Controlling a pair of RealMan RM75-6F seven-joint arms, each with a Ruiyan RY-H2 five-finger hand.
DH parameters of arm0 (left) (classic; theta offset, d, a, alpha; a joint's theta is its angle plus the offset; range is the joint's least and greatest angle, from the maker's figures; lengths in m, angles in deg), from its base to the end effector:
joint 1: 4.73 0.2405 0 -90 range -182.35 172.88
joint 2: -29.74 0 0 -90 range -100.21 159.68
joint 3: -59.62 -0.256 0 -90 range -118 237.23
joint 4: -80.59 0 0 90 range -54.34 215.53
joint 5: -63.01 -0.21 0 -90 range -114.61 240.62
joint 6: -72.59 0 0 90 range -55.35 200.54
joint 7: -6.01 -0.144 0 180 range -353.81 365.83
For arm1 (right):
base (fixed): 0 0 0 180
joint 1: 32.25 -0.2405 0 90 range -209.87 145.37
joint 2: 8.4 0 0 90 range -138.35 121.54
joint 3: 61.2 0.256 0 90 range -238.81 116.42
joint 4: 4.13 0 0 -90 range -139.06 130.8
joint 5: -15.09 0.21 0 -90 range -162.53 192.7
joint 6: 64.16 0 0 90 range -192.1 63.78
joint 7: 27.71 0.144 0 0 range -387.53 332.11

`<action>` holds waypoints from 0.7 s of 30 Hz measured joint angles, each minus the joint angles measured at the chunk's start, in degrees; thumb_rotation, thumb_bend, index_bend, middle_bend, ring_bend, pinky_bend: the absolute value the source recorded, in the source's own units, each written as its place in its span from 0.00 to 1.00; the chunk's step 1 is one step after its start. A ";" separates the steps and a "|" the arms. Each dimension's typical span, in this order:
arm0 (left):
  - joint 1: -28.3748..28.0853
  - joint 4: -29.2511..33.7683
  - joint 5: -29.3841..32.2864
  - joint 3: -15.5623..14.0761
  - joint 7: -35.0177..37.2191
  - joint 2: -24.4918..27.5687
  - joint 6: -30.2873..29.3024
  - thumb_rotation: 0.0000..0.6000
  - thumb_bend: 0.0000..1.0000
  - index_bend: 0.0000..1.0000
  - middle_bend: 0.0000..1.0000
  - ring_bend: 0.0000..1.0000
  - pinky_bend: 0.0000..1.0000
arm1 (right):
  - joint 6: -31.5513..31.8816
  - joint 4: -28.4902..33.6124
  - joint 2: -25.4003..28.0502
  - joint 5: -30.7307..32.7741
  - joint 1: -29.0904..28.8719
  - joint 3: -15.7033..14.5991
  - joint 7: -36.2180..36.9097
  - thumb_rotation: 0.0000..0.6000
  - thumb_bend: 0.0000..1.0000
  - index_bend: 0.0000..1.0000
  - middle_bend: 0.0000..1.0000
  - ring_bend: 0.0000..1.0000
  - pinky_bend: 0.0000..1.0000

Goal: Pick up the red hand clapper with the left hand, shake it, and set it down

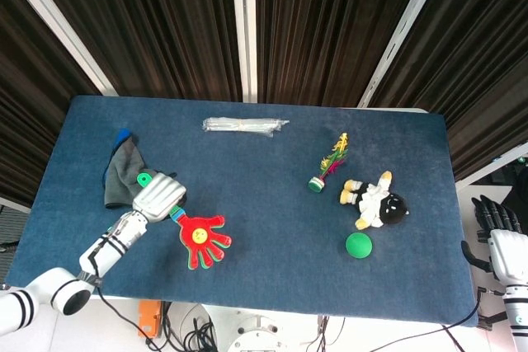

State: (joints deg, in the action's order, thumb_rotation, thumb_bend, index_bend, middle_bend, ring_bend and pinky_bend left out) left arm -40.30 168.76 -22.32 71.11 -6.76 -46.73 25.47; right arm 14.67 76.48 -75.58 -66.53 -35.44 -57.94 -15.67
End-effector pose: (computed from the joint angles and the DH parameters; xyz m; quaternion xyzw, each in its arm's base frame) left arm -0.1748 0.3270 0.0320 -0.8138 -0.2839 -0.3363 0.3796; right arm -0.3679 -0.1734 0.1571 0.5546 -0.4591 0.3585 0.5943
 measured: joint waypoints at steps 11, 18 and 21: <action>-0.08 -0.32 7.99 -0.66 3.58 -4.23 -4.06 1.00 0.78 1.00 1.00 1.00 1.00 | -0.22 0.01 -0.06 -0.02 -0.18 0.06 -0.23 1.00 0.32 0.00 0.00 0.00 0.00; -0.98 -2.77 16.08 0.40 -4.44 -10.69 -7.06 1.00 0.70 0.96 1.00 0.99 0.99 | -0.79 -0.45 -0.08 0.56 -0.29 0.21 0.12 1.00 0.32 0.00 0.00 0.00 0.00; -1.74 -3.22 19.40 0.49 -6.94 -11.55 -6.38 0.84 0.52 0.34 0.52 0.53 0.62 | -1.03 -1.01 -0.27 0.79 -0.28 0.23 0.51 1.00 0.32 0.00 0.00 0.00 0.00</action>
State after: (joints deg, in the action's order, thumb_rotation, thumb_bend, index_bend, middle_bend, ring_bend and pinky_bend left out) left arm -42.04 165.54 -2.92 71.60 -13.69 -58.29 19.09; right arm 13.64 75.47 -75.84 -65.74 -35.72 -57.71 -15.16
